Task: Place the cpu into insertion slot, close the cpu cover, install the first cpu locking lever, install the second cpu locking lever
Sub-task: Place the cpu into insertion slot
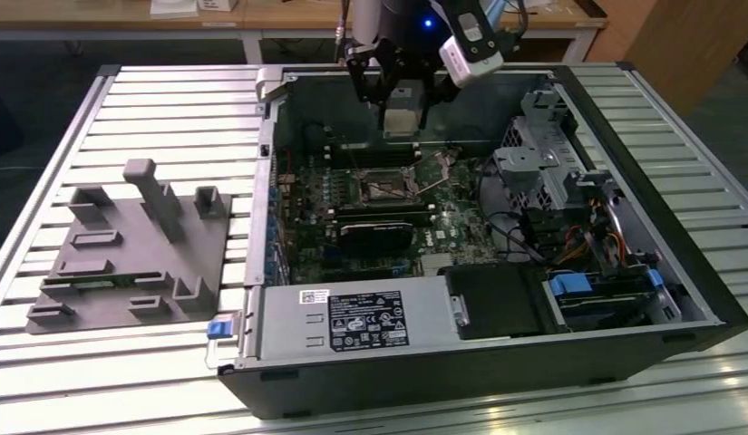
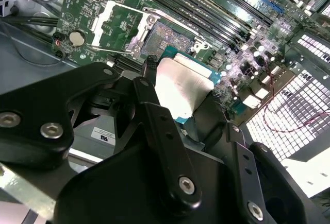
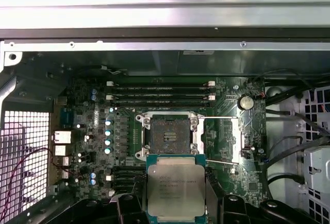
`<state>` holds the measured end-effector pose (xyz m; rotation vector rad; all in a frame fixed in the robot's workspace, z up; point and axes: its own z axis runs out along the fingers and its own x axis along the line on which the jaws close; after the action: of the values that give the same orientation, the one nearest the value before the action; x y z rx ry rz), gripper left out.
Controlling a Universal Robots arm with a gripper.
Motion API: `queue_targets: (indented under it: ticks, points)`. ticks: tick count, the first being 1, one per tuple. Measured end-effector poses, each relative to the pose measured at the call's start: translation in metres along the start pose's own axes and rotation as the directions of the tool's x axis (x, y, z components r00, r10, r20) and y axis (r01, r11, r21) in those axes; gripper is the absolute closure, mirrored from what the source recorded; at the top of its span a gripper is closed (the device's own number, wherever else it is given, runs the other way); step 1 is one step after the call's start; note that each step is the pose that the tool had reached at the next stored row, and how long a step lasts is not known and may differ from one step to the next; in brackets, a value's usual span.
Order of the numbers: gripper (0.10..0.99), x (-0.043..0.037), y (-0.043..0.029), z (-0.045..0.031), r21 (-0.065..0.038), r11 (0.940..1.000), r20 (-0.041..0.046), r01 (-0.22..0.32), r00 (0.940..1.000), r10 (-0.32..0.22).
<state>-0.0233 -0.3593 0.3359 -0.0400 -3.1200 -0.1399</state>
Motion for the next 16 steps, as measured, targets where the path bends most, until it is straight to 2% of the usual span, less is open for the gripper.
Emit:
queue_targets:
  ticks: [16]
  points:
    - [0.549, -0.0001, -0.0003, 0.0036, 0.0, 1.0, 0.0, 0.0, 1.0, 0.0]
